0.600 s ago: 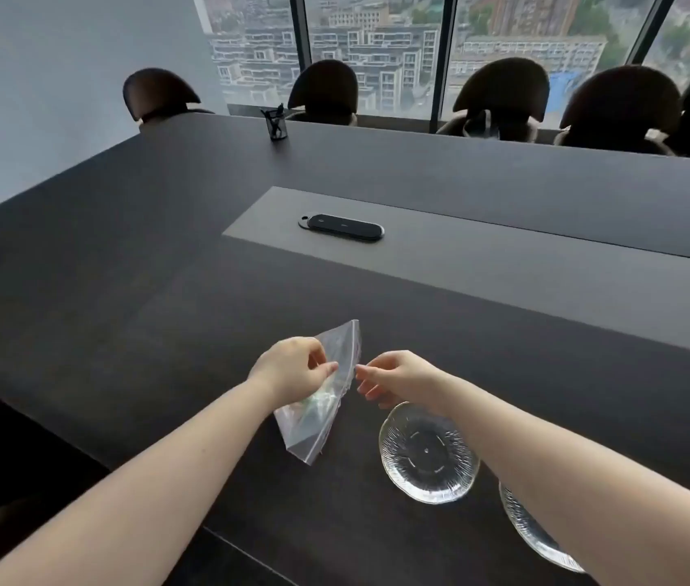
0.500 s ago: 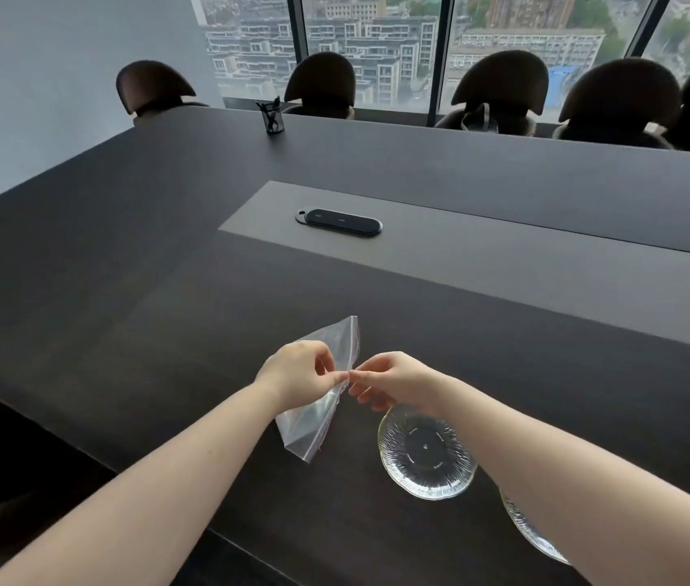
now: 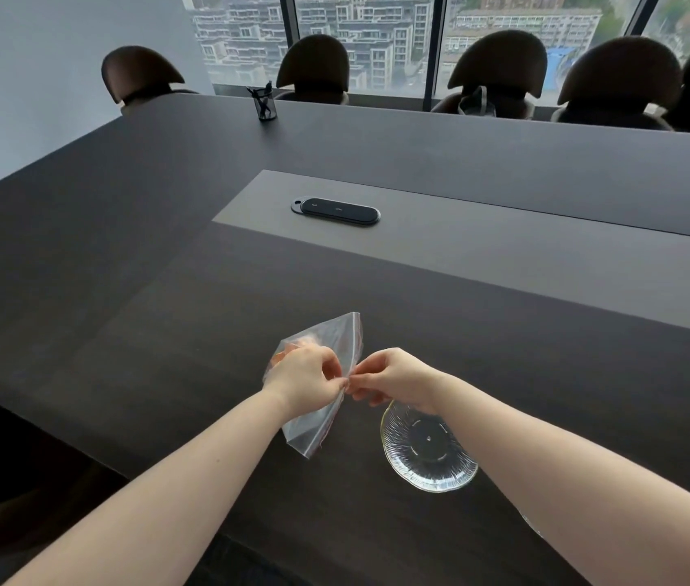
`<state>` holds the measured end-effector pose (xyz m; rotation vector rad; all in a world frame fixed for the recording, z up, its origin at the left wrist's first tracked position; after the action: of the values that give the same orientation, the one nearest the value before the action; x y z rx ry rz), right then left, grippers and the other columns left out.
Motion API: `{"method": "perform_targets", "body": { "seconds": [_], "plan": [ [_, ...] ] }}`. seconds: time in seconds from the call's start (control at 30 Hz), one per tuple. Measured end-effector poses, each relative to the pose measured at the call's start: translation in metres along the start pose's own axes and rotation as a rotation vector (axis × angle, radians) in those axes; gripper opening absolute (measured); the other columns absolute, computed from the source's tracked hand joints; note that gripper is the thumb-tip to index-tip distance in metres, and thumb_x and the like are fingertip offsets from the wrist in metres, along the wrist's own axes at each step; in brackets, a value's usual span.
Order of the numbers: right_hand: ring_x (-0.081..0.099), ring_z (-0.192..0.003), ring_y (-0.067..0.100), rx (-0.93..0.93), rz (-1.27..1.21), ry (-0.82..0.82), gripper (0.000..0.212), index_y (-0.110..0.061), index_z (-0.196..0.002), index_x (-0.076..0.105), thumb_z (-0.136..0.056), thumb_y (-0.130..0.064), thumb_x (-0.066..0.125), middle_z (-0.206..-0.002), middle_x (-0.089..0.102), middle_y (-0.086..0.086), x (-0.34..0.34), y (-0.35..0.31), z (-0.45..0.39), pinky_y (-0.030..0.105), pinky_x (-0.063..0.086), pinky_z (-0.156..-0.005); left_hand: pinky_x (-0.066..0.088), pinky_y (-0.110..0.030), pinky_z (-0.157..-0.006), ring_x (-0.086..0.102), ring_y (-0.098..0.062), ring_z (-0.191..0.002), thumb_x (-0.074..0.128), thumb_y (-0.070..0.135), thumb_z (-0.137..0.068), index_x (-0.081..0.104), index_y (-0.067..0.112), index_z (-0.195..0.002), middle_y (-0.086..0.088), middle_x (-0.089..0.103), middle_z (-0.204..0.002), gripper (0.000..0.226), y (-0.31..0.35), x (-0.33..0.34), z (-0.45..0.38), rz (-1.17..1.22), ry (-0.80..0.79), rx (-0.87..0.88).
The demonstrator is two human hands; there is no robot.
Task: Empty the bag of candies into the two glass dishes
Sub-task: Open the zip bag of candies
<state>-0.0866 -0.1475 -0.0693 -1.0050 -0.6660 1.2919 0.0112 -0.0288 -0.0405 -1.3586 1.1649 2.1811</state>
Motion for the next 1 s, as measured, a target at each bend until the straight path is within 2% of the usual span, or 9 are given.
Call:
{"method": "perform_targets", "body": {
  "seconds": [0.13, 0.23, 0.33, 0.4, 0.53, 0.67, 0.73, 0.87, 1.0],
  "plan": [
    [0.067, -0.064, 0.006, -0.02, -0.014, 0.057, 0.008, -0.01, -0.086, 0.072, -0.085, -0.015, 0.065, -0.069, 0.072, -0.003, 0.004, -0.001, -0.002, 0.015, 0.048, -0.053, 0.053, -0.033, -0.077, 0.059, -0.015, -0.084, 0.067, 0.042, -0.075, 0.06, 0.027, -0.078, 0.004, 0.064, -0.089, 0.017, -0.001, 0.002, 0.001, 0.039, -0.007, 0.009],
    [0.066, -0.064, 0.008, -0.052, -0.038, 0.092, 0.011, -0.009, -0.083, 0.072, -0.084, -0.018, 0.066, -0.075, 0.074, 0.003, 0.004, -0.002, -0.002, 0.015, 0.045, -0.052, 0.052, -0.031, -0.079, 0.062, -0.016, -0.085, 0.066, 0.03, -0.078, 0.07, 0.016, -0.089, 0.001, 0.064, -0.086, 0.018, 0.0, 0.002, 0.001, 0.069, 0.01, 0.016],
    [0.066, -0.065, 0.009, -0.088, -0.054, 0.114, 0.012, -0.012, -0.078, 0.071, -0.083, -0.022, 0.069, -0.077, 0.074, 0.006, 0.004, -0.004, -0.003, 0.014, 0.045, -0.051, 0.047, -0.025, -0.077, 0.057, -0.012, -0.08, 0.062, 0.022, -0.082, 0.074, 0.014, -0.094, 0.0, 0.067, -0.085, 0.018, 0.001, 0.0, 0.001, 0.109, 0.028, 0.026],
    [0.066, -0.064, 0.009, -0.1, -0.051, 0.124, 0.012, -0.012, -0.077, 0.07, -0.082, -0.022, 0.07, -0.074, 0.073, 0.005, 0.004, -0.004, -0.004, 0.014, 0.044, -0.051, 0.045, -0.024, -0.073, 0.055, -0.01, -0.075, 0.062, 0.021, -0.083, 0.074, 0.015, -0.089, 0.003, 0.063, -0.078, 0.015, 0.0, -0.001, 0.0, 0.136, 0.026, 0.014],
    [0.063, -0.059, 0.006, -0.131, -0.038, 0.156, 0.012, -0.005, -0.081, 0.069, -0.082, -0.017, 0.07, -0.071, 0.071, 0.006, 0.006, -0.01, -0.005, 0.012, 0.045, -0.052, 0.054, -0.036, -0.07, 0.06, -0.017, -0.071, 0.06, 0.022, -0.082, 0.061, 0.025, -0.067, 0.004, 0.061, -0.071, 0.016, -0.005, -0.005, -0.001, 0.189, 0.011, -0.023],
    [0.058, -0.059, 0.011, -0.115, 0.126, 0.237, 0.011, -0.013, -0.069, 0.063, -0.08, -0.014, 0.066, -0.061, 0.065, -0.001, 0.004, -0.016, -0.009, 0.022, 0.045, -0.057, 0.044, -0.034, -0.06, 0.052, -0.02, -0.068, 0.05, 0.015, -0.079, 0.046, 0.023, -0.057, 0.003, 0.053, -0.065, 0.024, -0.003, -0.016, -0.003, 0.156, 0.067, -0.09],
    [0.049, -0.056, 0.011, -0.087, 0.221, 0.318, 0.016, -0.016, -0.062, 0.056, -0.077, -0.014, 0.063, -0.057, 0.058, -0.003, -0.004, -0.016, -0.01, 0.026, 0.04, -0.055, 0.037, -0.03, -0.057, 0.05, -0.022, -0.07, 0.047, 0.013, -0.079, 0.046, 0.018, -0.062, 0.002, 0.052, -0.068, 0.018, -0.008, -0.029, -0.004, 0.121, 0.134, -0.16],
    [0.042, -0.061, 0.018, 0.004, 0.434, 0.489, 0.028, -0.018, -0.055, 0.04, -0.074, -0.021, 0.061, -0.058, 0.044, -0.004, -0.03, -0.011, -0.003, 0.031, 0.035, -0.057, 0.037, -0.032, -0.069, 0.051, -0.028, -0.083, 0.045, 0.014, -0.083, 0.051, 0.009, -0.08, -0.008, 0.056, -0.09, 0.008, -0.026, -0.057, -0.005, 0.006, 0.265, -0.225],
    [0.053, -0.057, 0.026, 0.094, 0.396, 0.537, 0.023, -0.018, -0.059, 0.039, -0.074, -0.021, 0.057, -0.062, 0.049, -0.002, -0.037, -0.008, 0.001, 0.037, 0.051, -0.06, 0.034, -0.032, -0.07, 0.046, -0.029, -0.081, 0.044, 0.01, -0.084, 0.044, 0.007, -0.081, -0.015, 0.057, -0.092, 0.004, -0.031, -0.067, -0.005, -0.036, 0.273, -0.217]
  ]
}}
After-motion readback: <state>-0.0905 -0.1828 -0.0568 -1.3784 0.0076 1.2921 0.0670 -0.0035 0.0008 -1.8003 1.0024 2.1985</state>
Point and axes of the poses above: each hand's wrist, its own z-axis away from the middle knuckle, its own x-axis out of the palm, y = z × x, the point moved 3 cm from there along -z, towards the middle knuckle
